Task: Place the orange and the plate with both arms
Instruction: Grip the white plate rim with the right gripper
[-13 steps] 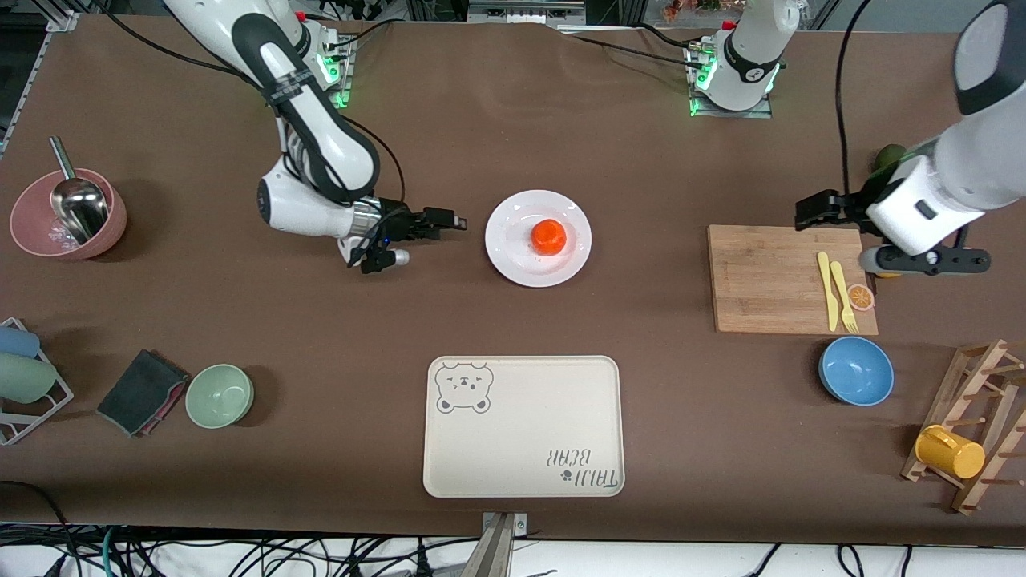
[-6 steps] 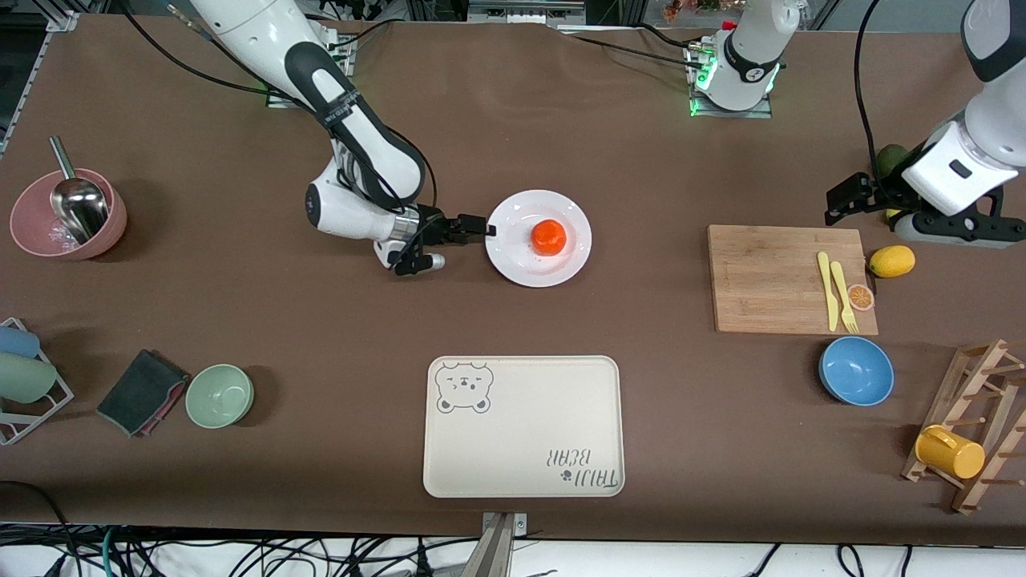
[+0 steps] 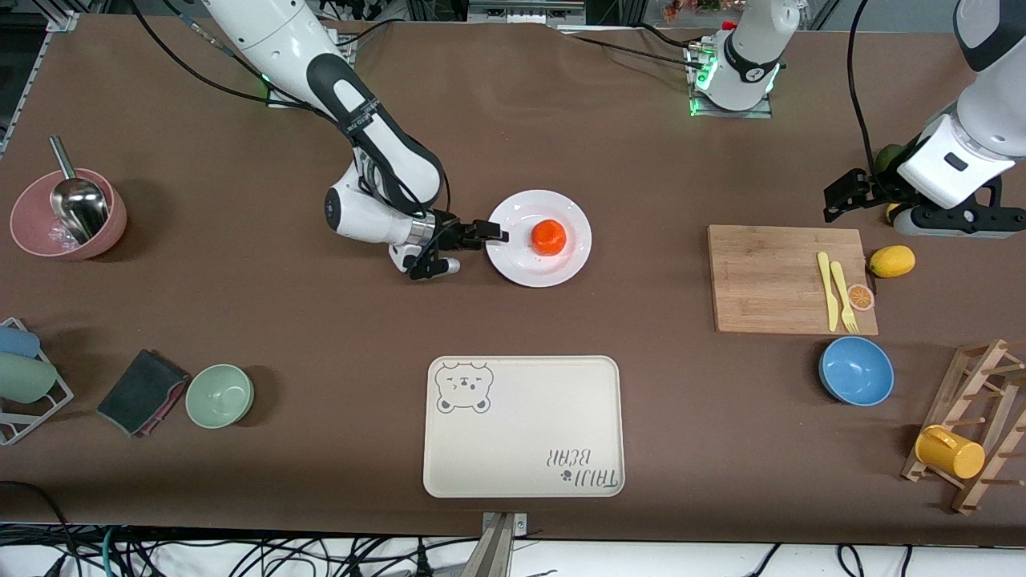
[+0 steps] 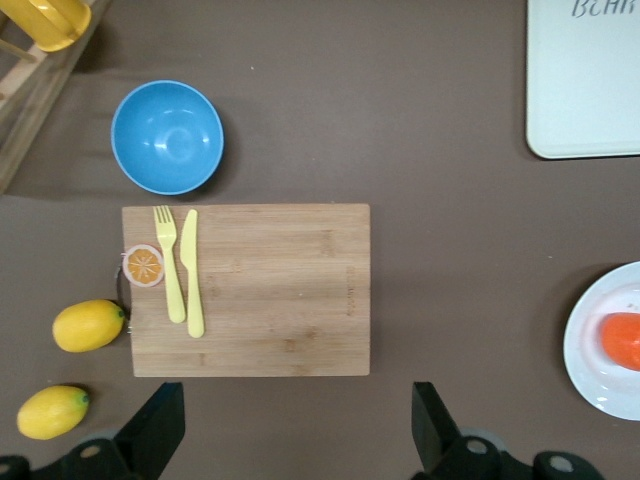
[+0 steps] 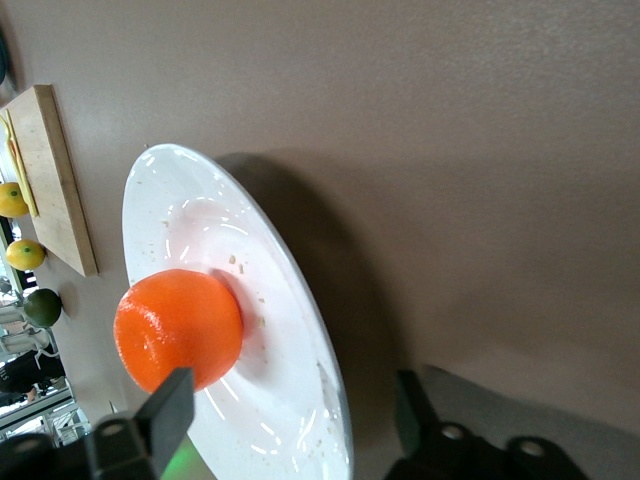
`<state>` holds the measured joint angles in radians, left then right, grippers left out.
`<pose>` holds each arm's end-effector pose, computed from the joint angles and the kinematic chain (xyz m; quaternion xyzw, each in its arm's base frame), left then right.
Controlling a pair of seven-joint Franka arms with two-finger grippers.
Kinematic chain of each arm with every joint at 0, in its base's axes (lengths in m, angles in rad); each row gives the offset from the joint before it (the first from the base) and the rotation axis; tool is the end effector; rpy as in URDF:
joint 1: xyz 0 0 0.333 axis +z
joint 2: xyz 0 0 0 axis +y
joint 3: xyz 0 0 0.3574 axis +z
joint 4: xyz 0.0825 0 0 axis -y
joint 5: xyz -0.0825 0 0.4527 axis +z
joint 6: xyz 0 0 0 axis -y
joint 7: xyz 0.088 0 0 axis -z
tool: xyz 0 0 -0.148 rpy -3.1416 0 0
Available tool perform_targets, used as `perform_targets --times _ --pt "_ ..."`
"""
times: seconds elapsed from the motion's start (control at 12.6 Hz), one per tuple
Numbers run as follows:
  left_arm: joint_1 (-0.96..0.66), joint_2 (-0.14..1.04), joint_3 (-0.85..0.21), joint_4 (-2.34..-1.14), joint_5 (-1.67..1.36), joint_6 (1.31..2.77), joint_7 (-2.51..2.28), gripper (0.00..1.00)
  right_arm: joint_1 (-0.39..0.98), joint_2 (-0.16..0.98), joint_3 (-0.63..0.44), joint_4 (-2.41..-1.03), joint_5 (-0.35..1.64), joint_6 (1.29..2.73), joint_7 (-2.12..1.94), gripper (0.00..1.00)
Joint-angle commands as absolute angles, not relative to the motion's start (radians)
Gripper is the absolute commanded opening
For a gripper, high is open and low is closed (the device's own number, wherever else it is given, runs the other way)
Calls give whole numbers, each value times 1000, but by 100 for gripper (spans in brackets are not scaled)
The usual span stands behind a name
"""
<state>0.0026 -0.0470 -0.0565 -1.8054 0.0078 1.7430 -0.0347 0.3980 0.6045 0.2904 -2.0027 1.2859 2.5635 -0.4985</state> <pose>0.6106 -0.0324 0.5411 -0.9999 0.0103 0.0075 0.0055 0.5054 0.4320 0.1009 -0.9211 0.0088 0.0778 0.3813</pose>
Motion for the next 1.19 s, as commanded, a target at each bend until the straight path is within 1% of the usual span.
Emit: perform_targets --times 0.0,0.08,0.16,0.24,0.79,0.87,1.11 --pt "-5 -49 -69 -1798 46 1738 -52 100 403 618 291 -1983 1312 2576 -595 39" --pt "-5 -49 -68 -1798 46 1738 -52 100 400 621 291 -1985 1312 2573 -660 19" --pt "-5 -49 -69 -1798 46 1738 -49 100 396 632 291 -1983 1312 2572 -698 6" --pt "-3 -49 -69 -1798 45 1736 -51 100 391 635 291 -1983 1312 2571 -734 0" --pt "-5 -45 -69 -1787 44 1738 -52 100 359 637 290 -1983 1319 2566 -739 0" --pt "-5 -44 -69 -1786 44 1738 -54 100 344 629 290 -1983 1350 2560 -741 0" --pt "-5 -44 -69 -1786 44 1738 -51 100 307 594 285 -1973 1426 2485 -741 0"
